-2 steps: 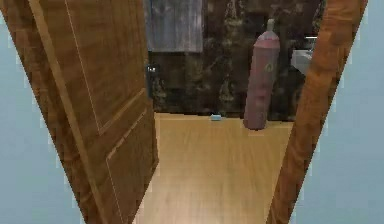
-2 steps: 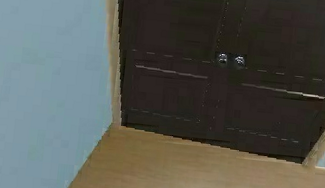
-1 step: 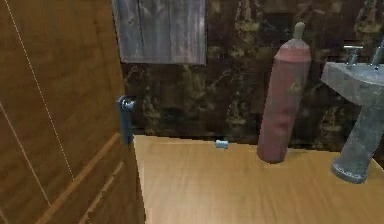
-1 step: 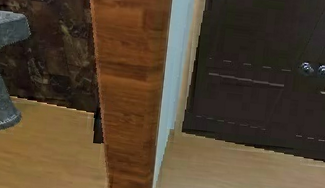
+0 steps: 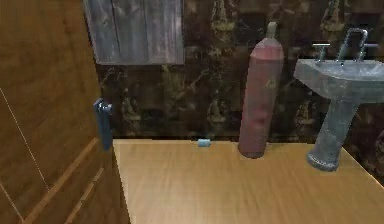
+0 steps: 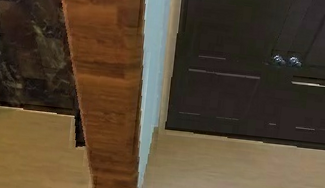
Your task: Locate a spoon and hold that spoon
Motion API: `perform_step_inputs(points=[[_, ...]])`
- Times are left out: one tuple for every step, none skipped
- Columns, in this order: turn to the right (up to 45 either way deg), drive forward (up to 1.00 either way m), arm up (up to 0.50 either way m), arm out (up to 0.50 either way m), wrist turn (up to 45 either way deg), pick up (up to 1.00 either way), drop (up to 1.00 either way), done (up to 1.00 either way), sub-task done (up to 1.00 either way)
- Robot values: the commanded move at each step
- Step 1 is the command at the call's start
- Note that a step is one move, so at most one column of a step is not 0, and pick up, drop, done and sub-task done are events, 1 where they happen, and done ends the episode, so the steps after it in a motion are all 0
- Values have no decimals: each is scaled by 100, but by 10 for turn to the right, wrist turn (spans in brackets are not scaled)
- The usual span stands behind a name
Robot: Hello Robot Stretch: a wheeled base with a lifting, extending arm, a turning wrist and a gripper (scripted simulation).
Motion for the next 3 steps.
perform_step_inputs(points=[[0,100,0,0,0,0,0,0,0],[60,0,0,0,0,0,0,0,0],[0,20,0,0,0,0,0,0,0]])
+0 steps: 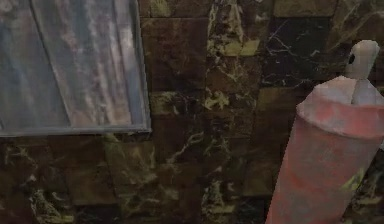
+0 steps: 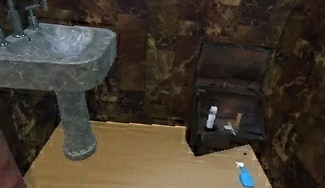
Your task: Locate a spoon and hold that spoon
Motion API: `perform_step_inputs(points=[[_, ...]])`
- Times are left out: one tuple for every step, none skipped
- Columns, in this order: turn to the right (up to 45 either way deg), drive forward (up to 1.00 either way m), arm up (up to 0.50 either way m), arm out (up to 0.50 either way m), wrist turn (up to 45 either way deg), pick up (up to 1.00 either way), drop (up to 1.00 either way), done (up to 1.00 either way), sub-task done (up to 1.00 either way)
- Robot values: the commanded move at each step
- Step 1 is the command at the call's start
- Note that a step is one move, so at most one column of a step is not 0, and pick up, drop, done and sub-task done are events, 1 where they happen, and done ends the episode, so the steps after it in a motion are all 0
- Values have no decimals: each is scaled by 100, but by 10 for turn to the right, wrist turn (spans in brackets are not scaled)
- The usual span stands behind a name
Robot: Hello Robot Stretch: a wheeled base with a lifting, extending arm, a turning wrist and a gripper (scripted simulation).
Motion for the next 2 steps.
perform_step_inputs(points=[[-450,0,0,0,0,0,0,0,0],[-390,0,0,0,0,0,0,0,0]])
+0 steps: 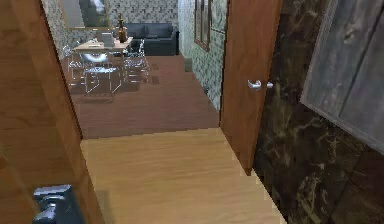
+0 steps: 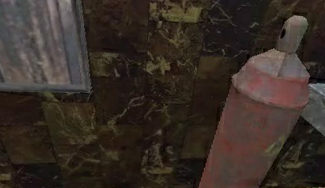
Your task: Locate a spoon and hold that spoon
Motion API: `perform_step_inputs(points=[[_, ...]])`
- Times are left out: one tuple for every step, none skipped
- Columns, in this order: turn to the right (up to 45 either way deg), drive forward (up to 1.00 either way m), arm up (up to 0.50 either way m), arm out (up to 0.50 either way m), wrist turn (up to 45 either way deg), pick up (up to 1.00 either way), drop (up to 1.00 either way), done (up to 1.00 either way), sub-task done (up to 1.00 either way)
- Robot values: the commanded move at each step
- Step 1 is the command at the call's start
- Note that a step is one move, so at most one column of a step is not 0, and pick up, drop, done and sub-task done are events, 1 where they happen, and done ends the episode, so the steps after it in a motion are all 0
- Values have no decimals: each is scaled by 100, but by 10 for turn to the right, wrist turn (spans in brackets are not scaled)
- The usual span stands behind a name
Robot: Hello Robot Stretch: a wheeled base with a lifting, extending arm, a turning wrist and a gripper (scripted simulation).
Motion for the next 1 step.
perform_step_inputs(points=[[0,30,0,0,0,0,0,0,0]])
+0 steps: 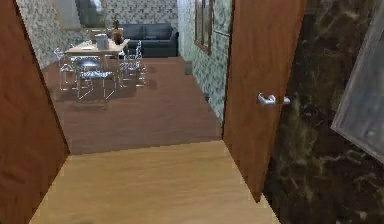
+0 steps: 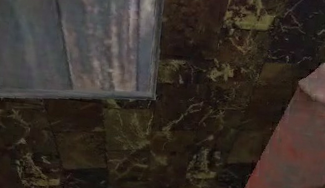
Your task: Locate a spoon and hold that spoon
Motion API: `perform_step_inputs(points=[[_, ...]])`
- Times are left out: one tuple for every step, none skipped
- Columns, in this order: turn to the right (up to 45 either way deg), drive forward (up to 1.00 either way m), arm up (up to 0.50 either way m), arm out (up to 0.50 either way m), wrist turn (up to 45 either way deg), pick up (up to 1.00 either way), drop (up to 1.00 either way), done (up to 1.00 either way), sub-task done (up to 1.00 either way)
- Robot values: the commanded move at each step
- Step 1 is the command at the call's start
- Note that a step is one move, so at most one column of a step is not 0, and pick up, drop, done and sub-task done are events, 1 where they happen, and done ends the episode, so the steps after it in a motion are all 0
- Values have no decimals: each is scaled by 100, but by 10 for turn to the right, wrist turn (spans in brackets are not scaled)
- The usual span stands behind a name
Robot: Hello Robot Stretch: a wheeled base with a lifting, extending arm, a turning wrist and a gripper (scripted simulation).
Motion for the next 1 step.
perform_step_inputs(points=[[-90,0,0,0,0,0,0,0,0]])
